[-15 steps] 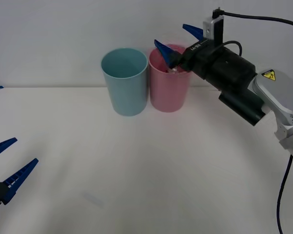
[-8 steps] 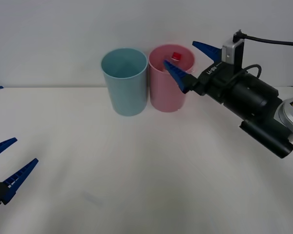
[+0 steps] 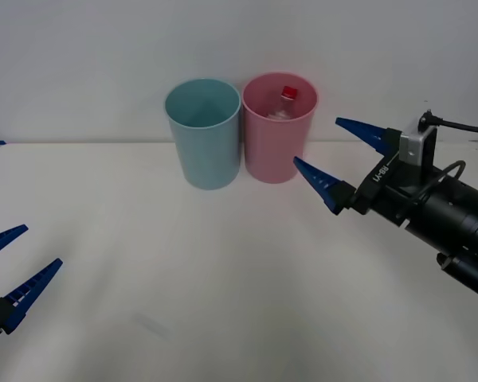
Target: Grasp the object on the table and drop it into the matching bin: aluminum can to the light blue bin, PET bottle to the pink bin.
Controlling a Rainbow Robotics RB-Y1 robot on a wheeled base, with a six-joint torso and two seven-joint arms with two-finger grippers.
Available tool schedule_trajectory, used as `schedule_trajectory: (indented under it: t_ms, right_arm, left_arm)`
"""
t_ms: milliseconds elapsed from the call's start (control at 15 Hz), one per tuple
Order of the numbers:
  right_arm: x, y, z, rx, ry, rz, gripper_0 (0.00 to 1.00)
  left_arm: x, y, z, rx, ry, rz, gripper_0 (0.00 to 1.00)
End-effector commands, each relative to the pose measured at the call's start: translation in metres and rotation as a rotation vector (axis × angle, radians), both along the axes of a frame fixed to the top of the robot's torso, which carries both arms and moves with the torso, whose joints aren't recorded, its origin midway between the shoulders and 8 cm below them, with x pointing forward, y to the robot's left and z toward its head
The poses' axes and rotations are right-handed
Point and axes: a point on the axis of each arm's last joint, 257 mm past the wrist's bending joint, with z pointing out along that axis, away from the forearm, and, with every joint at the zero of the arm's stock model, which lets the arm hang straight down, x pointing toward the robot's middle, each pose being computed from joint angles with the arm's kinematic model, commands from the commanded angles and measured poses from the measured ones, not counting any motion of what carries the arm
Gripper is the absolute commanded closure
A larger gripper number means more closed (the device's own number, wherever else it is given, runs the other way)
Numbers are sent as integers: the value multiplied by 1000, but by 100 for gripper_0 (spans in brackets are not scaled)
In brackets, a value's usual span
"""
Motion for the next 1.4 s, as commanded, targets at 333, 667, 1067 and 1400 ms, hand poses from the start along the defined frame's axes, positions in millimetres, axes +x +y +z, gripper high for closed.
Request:
schedule_trajectory:
  t_ms: [333,667,1067,1400]
  right_arm:
    - [-32,-36,-43,-130,-38,-50,0]
    - [-65,-58,-71,-119,41,-32,0]
    - [-102,-81,-98,-43,170,-37,0]
    - [-116,-95,-115,-30,204,-93,0]
  left_arm:
    - [0,0,0,0,0,0,0]
    - [0,0,0,0,0,0,0]
    - [0,0,0,0,0,0,0]
    - [0,0,0,0,0,0,0]
